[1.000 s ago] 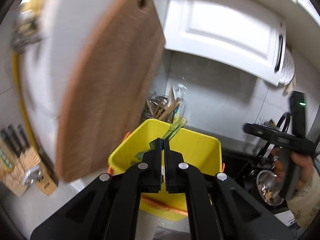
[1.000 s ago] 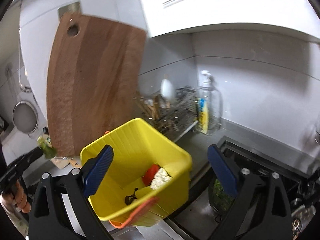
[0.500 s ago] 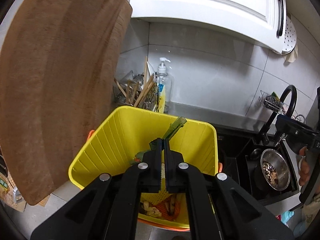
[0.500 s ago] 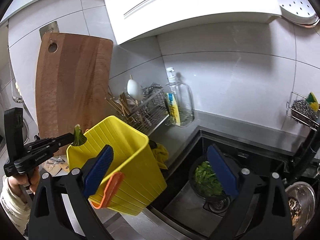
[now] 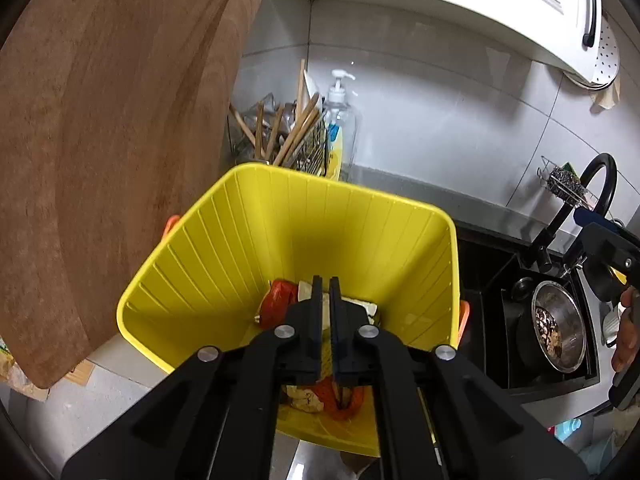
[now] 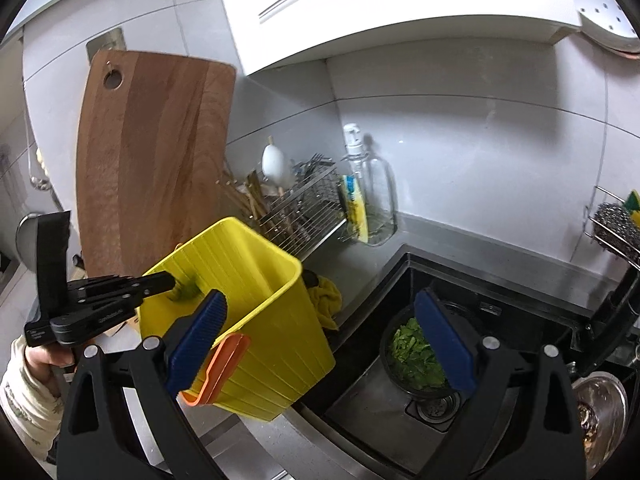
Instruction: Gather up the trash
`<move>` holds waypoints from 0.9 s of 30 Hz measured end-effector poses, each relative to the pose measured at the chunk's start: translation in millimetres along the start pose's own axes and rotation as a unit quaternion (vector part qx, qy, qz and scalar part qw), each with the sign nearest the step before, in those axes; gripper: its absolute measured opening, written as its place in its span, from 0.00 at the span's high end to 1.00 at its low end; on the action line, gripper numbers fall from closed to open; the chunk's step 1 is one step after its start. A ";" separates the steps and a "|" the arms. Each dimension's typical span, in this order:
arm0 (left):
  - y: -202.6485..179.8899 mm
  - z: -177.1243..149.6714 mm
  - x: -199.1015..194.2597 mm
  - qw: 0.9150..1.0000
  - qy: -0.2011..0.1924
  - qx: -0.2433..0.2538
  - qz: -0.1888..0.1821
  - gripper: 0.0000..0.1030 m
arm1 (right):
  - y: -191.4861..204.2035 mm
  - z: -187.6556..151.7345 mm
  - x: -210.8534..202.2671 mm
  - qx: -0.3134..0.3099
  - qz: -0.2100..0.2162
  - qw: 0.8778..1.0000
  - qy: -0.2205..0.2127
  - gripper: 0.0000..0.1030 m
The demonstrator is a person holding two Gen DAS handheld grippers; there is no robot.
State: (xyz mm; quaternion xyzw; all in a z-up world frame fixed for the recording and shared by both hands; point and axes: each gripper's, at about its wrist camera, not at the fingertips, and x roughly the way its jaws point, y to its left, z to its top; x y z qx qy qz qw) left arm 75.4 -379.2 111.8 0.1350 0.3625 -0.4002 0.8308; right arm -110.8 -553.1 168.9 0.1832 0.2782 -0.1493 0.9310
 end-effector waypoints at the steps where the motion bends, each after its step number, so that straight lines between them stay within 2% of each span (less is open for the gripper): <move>1: -1.0 -0.4 0.1 1.000 0.004 0.003 0.004 0.72 | 2.0 -0.2 0.6 -0.005 0.001 1.000 0.001 0.10; 2: -2.2 -0.2 -0.3 1.000 0.005 0.005 0.012 0.29 | 2.8 -0.4 1.0 -0.008 0.002 1.000 0.001 0.10; 3: -3.8 -0.7 -6.3 0.999 -0.009 0.006 0.036 0.10 | 4.0 -0.4 1.3 -0.012 0.003 1.000 0.001 0.10; 4: -6.7 -1.8 -15.0 0.998 -0.031 0.013 0.050 0.04 | 4.4 -0.1 2.1 -0.013 0.004 1.000 0.001 0.10; 6: -12.2 -1.6 -22.7 0.998 -0.032 0.031 0.053 0.04 | 4.7 0.1 3.8 -0.016 0.004 1.000 0.004 0.10; 11: -15.0 -4.5 -35.8 0.997 -0.036 0.037 0.063 0.04 | 3.9 1.4 6.2 -0.019 0.003 1.000 0.007 0.10; 17: -11.8 -7.2 -47.2 0.997 -0.040 0.025 0.067 0.04 | 7.2 4.1 9.0 -0.029 0.007 1.000 0.009 0.10; 21: -11.5 -12.5 -53.7 0.995 -0.039 0.026 0.087 0.04 | 13.2 4.8 13.5 -0.041 0.010 0.999 0.017 0.10; 27: -5.2 -25.0 -71.7 0.996 -0.045 0.013 0.079 0.04 | 27.5 3.0 18.6 -0.072 0.005 0.997 0.029 0.09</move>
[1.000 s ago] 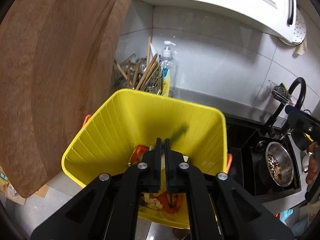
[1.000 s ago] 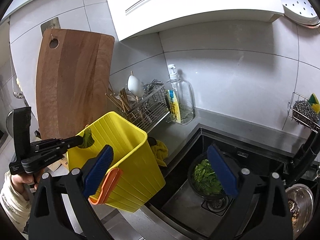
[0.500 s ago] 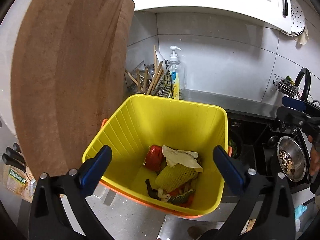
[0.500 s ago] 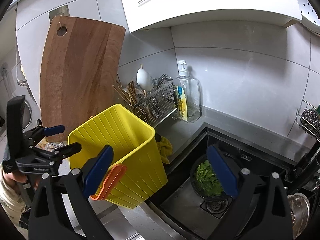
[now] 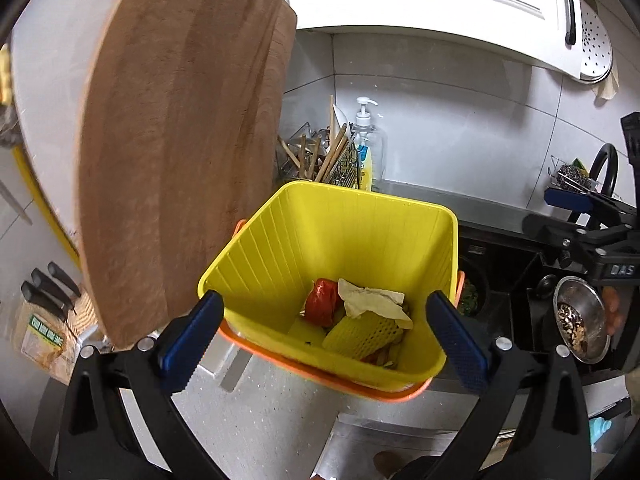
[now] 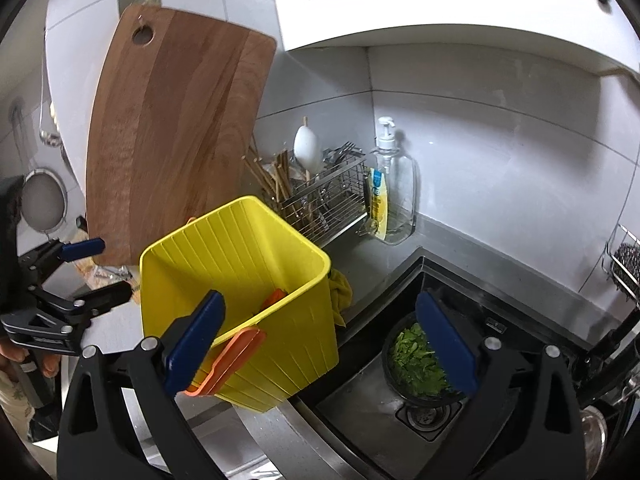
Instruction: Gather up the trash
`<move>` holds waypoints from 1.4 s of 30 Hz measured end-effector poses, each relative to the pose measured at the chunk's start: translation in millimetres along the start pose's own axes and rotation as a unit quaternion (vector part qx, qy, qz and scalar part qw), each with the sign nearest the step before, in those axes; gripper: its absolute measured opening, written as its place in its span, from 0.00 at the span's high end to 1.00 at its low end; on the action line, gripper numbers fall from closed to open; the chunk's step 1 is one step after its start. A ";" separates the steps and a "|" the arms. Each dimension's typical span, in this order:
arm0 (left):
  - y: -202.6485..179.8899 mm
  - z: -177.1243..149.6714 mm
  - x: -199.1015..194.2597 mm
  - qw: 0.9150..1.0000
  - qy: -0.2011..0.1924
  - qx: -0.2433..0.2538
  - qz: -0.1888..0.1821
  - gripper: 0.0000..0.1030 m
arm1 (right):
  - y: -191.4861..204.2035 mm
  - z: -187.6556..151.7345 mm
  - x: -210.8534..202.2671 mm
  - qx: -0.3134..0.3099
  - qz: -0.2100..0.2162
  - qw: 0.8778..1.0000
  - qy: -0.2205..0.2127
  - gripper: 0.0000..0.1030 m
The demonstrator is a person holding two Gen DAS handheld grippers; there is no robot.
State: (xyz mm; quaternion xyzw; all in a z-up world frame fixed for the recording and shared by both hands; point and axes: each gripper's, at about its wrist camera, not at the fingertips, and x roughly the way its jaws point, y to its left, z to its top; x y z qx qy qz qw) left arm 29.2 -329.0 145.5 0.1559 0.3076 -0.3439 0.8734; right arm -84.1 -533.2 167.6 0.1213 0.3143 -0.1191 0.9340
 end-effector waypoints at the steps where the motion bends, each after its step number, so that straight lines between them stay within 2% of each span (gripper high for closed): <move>1: 1.6 -1.7 -1.8 1.000 0.000 -0.001 -0.001 0.04 | 2.8 0.2 0.6 -0.006 -0.001 1.000 0.001 0.09; 10: 10.2 -9.7 -6.3 1.000 0.003 0.002 0.007 0.04 | 18.3 3.3 5.7 -0.026 -0.006 1.000 0.009 0.09; 21: 12.0 -22.5 -9.5 1.000 0.010 -0.014 -0.011 0.04 | 26.5 1.6 5.9 -0.029 -0.016 0.999 0.009 0.09; 32: 11.2 -26.3 -14.7 1.000 0.010 0.001 -0.023 0.04 | 49.0 -1.3 3.9 -0.059 -0.033 0.998 0.010 0.08; 42: 6.5 -22.5 -27.6 1.000 -0.003 0.014 -0.003 0.04 | 53.9 -3.6 -3.5 -0.059 -0.036 0.998 0.004 0.08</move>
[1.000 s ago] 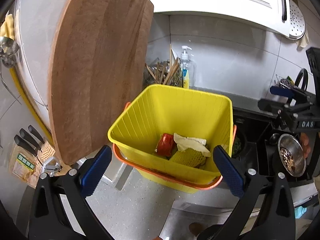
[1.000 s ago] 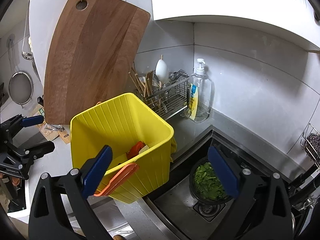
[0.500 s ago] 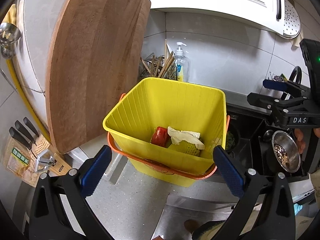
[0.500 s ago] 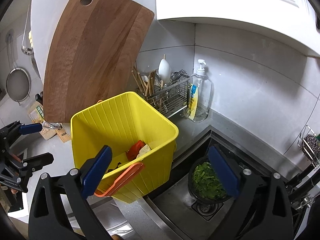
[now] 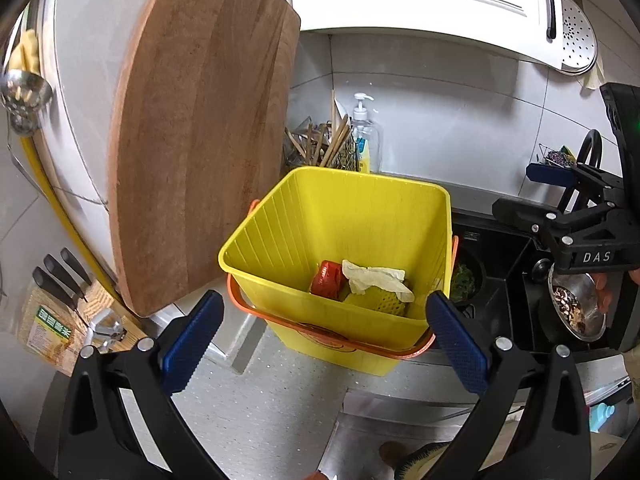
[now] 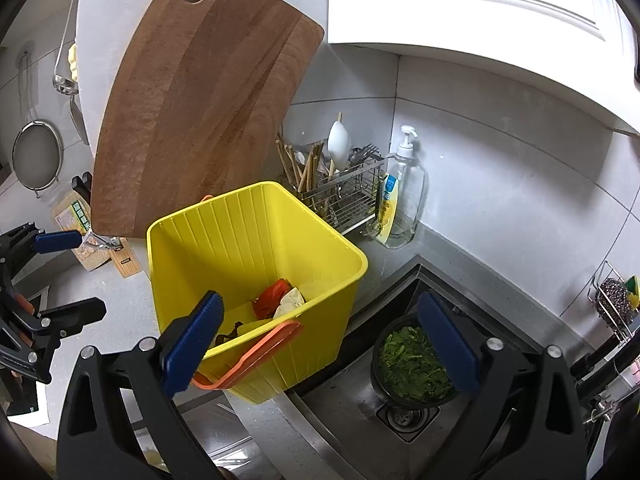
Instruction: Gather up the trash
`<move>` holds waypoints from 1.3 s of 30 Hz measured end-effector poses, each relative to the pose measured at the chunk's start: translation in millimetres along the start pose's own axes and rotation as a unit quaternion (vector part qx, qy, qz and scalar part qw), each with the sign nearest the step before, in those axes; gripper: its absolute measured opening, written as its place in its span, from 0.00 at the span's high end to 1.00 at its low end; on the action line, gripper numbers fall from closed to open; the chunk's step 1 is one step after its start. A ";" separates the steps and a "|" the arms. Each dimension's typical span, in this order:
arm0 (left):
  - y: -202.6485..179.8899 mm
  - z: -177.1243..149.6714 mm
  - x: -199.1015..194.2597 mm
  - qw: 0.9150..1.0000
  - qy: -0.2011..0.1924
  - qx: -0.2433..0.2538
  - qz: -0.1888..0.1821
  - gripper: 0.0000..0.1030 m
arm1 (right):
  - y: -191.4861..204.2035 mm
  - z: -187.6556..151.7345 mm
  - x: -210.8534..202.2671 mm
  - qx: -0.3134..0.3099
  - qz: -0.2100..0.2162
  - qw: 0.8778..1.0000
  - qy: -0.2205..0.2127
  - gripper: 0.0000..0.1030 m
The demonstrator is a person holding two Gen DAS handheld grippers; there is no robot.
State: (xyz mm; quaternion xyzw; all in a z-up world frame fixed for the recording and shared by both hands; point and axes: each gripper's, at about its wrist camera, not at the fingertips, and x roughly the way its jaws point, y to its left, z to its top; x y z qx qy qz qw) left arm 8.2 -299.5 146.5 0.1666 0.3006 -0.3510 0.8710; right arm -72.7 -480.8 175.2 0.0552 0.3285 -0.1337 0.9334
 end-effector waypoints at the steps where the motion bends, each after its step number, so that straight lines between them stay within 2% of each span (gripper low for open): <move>1: -0.1 0.3 -0.6 1.000 -0.001 0.000 0.002 0.04 | 0.4 -0.1 -1.1 0.000 0.000 1.000 0.000 0.08; 21: -2.3 -1.6 0.0 1.000 -0.004 -0.006 0.025 0.04 | 6.6 0.5 -2.7 -0.014 -0.005 1.000 0.009 0.08; 25: 1.3 -3.7 0.0 1.000 -0.003 -0.026 0.004 0.03 | 5.5 0.1 -1.6 -0.015 -0.003 1.000 0.012 0.08; 29: 3.2 -5.7 3.2 0.999 0.006 -0.045 0.002 0.04 | 4.7 -0.1 -0.8 -0.015 -0.004 1.000 0.013 0.08; 39: 1.2 -5.2 -0.8 0.999 0.005 -0.035 0.009 0.04 | 5.8 -2.6 1.8 -0.013 0.003 1.000 0.016 0.08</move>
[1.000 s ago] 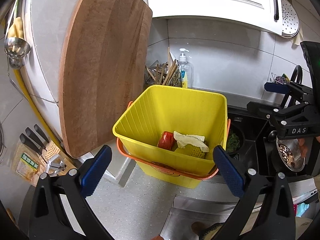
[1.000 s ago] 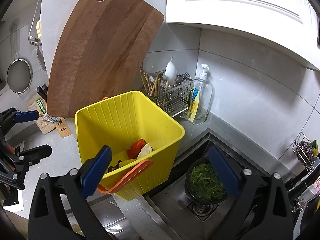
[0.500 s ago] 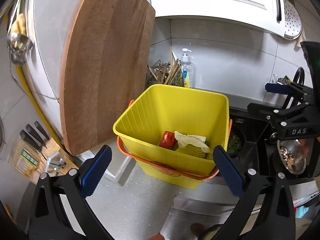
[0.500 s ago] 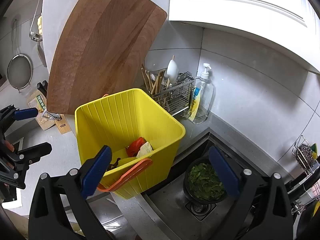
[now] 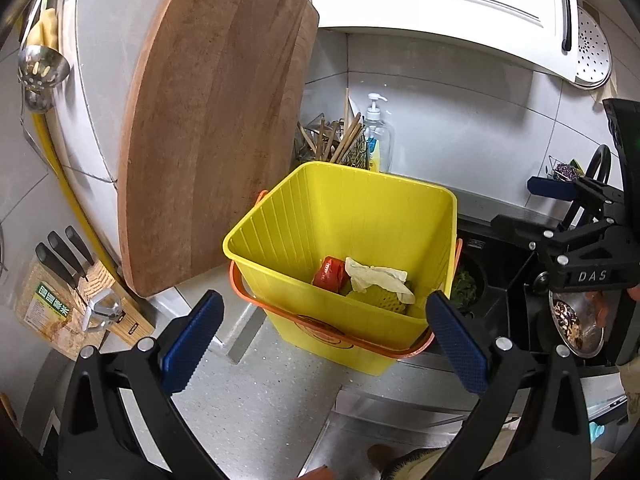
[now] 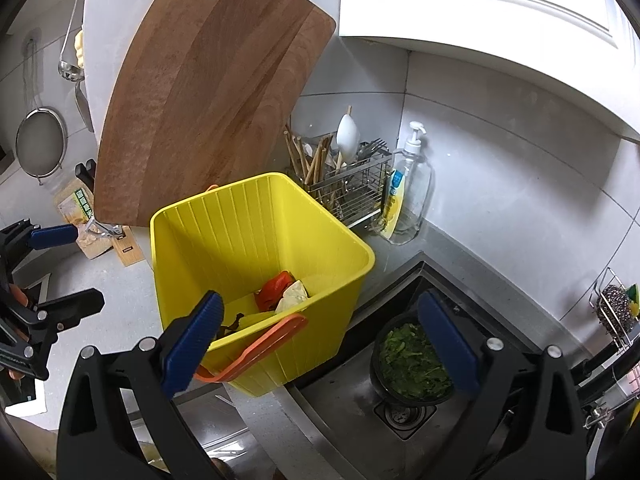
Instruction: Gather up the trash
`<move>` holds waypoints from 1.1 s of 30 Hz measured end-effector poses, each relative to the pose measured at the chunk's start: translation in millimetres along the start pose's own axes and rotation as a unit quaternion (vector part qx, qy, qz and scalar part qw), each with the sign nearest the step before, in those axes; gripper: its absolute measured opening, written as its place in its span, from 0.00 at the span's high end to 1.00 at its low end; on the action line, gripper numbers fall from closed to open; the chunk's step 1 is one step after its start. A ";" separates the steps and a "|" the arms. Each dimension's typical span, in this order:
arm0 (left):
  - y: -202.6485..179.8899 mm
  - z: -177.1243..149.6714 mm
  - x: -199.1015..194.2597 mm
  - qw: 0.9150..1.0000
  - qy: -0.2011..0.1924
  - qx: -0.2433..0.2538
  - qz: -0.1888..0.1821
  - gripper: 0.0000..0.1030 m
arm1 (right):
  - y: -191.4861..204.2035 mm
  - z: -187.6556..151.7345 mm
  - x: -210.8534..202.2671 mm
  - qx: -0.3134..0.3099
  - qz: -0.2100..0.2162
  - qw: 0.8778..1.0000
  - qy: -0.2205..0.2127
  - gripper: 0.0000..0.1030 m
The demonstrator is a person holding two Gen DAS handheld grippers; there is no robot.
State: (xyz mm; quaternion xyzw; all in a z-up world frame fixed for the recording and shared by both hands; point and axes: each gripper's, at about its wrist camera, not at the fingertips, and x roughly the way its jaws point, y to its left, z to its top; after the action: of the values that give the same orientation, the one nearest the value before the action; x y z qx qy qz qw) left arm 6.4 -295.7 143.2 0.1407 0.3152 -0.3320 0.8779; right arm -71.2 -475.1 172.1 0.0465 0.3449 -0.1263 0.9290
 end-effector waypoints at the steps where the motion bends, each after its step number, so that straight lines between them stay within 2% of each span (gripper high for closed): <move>1: 0.1 -0.3 -0.6 1.000 0.000 0.000 0.002 0.03 | 0.8 -0.5 0.4 -0.002 0.002 1.000 0.002 0.08; 9: -2.2 -0.4 -2.1 1.000 0.002 0.010 0.019 0.04 | 4.3 -1.4 3.0 -0.006 0.007 1.000 0.008 0.08; 33: -12.6 -2.3 -6.7 0.999 -0.006 0.029 0.026 0.03 | 4.7 -5.8 3.6 -0.006 0.009 1.000 0.014 0.08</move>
State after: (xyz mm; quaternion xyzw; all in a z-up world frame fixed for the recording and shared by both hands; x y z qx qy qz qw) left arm -7.0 -300.7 145.3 0.1720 0.2960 -0.3186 0.8839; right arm -71.0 -470.3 165.4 0.0458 0.3585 -0.1147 0.9253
